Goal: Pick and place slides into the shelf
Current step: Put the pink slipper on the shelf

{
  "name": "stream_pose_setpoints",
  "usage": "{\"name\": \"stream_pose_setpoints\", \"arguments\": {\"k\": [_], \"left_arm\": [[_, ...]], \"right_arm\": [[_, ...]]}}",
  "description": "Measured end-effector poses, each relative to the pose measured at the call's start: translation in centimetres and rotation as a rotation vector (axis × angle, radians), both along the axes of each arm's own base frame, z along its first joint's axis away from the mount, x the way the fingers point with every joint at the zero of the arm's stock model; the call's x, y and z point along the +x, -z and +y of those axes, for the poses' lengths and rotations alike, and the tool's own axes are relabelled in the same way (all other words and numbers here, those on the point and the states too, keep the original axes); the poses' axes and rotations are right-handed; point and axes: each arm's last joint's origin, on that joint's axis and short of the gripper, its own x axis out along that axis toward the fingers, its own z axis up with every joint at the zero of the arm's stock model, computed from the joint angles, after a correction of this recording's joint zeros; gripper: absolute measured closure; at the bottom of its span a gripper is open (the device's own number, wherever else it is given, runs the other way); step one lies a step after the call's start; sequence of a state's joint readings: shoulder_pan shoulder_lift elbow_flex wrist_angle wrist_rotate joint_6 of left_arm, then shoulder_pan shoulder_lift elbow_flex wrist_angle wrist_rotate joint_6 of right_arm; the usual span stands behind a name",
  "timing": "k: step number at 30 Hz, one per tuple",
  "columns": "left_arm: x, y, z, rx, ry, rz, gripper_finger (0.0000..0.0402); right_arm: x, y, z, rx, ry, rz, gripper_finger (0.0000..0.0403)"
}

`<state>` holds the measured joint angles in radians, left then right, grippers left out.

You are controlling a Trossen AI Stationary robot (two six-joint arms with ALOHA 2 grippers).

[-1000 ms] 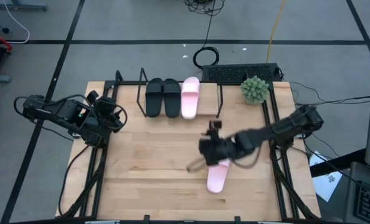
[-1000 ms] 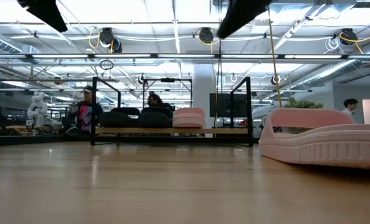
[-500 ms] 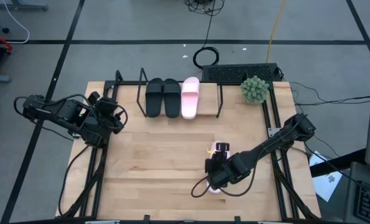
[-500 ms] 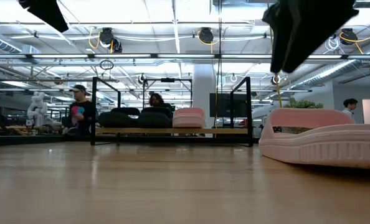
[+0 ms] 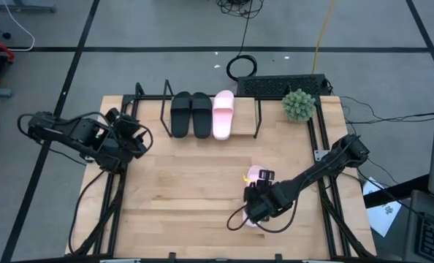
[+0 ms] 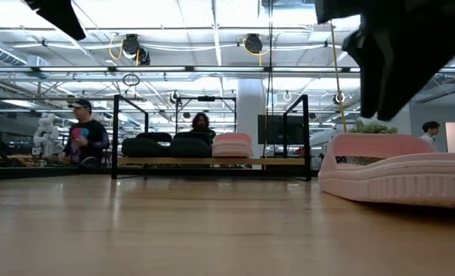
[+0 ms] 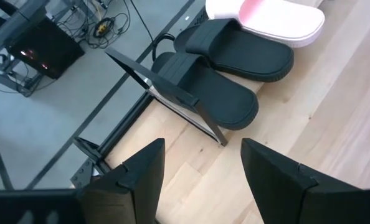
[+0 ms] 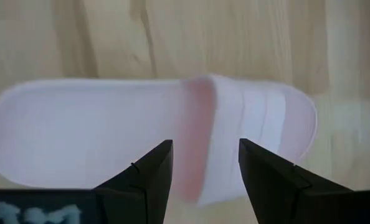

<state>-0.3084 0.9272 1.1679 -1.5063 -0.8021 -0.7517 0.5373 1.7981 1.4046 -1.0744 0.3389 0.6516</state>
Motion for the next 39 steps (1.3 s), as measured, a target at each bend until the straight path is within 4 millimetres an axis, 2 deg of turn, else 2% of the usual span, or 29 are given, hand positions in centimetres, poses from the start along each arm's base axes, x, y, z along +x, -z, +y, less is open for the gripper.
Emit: {"name": "stream_pose_setpoints", "arguments": {"k": [14, 24, 32, 39], "left_arm": [[1.5, 0.7, -0.5, 0.040, 0.026, 0.088, 0.0188], [1.6, 0.7, -0.5, 0.042, 0.027, 0.092, 0.0188], [1.6, 0.7, -0.5, 0.042, 0.026, 0.091, 0.0188], [1.6, 0.7, -0.5, 0.040, 0.023, 0.088, 0.0188]], "right_arm": [[-0.6, 2.3, -1.5, -0.028, 0.070, 0.043, 0.0229], [-1.4, 4.2, -2.8, -0.090, 0.143, 0.050, 0.0239], [-2.0, 5.2, -3.4, -0.173, 0.188, 0.022, 0.0299], [-2.0, 5.3, -3.5, -0.193, 0.203, -0.006, 0.0388]]}}
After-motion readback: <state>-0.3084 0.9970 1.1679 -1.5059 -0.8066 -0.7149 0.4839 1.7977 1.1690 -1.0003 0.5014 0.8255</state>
